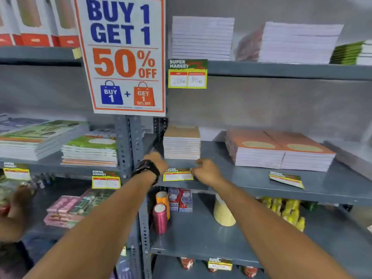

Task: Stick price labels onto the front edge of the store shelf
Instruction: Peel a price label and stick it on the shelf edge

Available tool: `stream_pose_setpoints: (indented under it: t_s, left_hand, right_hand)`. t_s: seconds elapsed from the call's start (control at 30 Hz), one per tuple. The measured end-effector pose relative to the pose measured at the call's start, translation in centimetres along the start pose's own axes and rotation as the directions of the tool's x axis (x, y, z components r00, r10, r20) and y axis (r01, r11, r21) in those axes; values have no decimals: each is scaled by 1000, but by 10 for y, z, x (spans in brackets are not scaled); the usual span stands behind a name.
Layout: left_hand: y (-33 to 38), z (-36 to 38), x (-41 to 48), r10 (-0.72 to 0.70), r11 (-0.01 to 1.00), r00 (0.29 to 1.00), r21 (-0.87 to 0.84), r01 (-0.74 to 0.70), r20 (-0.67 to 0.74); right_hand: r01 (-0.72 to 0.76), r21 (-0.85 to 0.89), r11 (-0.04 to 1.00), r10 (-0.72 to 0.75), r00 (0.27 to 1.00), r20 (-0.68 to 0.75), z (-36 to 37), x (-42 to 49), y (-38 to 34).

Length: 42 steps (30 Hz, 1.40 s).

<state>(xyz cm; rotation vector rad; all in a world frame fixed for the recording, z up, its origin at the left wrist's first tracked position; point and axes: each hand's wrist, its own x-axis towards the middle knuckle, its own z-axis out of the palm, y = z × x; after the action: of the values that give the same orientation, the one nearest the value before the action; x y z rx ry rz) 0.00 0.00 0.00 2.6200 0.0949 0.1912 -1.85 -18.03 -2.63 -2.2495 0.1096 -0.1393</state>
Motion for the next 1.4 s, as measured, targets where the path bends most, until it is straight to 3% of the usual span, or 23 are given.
stream_pose_setpoints:
  t_s: [0.2, 0.33, 0.5, 0.57, 0.67, 0.77, 0.97, 1.4]
  left_hand:
    - [10, 23, 13, 25, 1000, 998, -17, -24, 52]
    - [3, 28, 26, -47, 968, 993, -239, 73, 112]
    - [-17, 31, 41, -142, 728, 958, -630, 271, 248]
    - [-21, 32, 39, -125, 651, 961, -711, 268, 247]
    - [-27, 35, 31, -28, 614, 967, -759, 218, 255]
    - [-37, 43, 24, 65, 675, 967, -724, 139, 246]
    - [-58, 61, 6, 194, 834, 980, -534, -142, 41]
    - [-58, 70, -11, 202, 933, 973, -281, -226, -111]
  right_hand:
    - [-69, 22, 997, 70, 993, -93, 17, 18, -1]
    - [-97, 109, 989, 110, 987, -116, 15, 22, 0]
    - [-171, 349, 921, 209, 975, -72, 15, 27, 6]
    - [-193, 420, 887, 223, 974, -24, 14, 28, 6]
    - [-131, 441, 888, 149, 989, -7, 11, 23, 4]
    - [-10, 366, 931, 17, 1000, -17, 12, 14, 11]
    - [157, 19, 987, -156, 986, -49, 26, -4, 27]
    - [50, -21, 999, -53, 984, -168, 45, -23, 35]
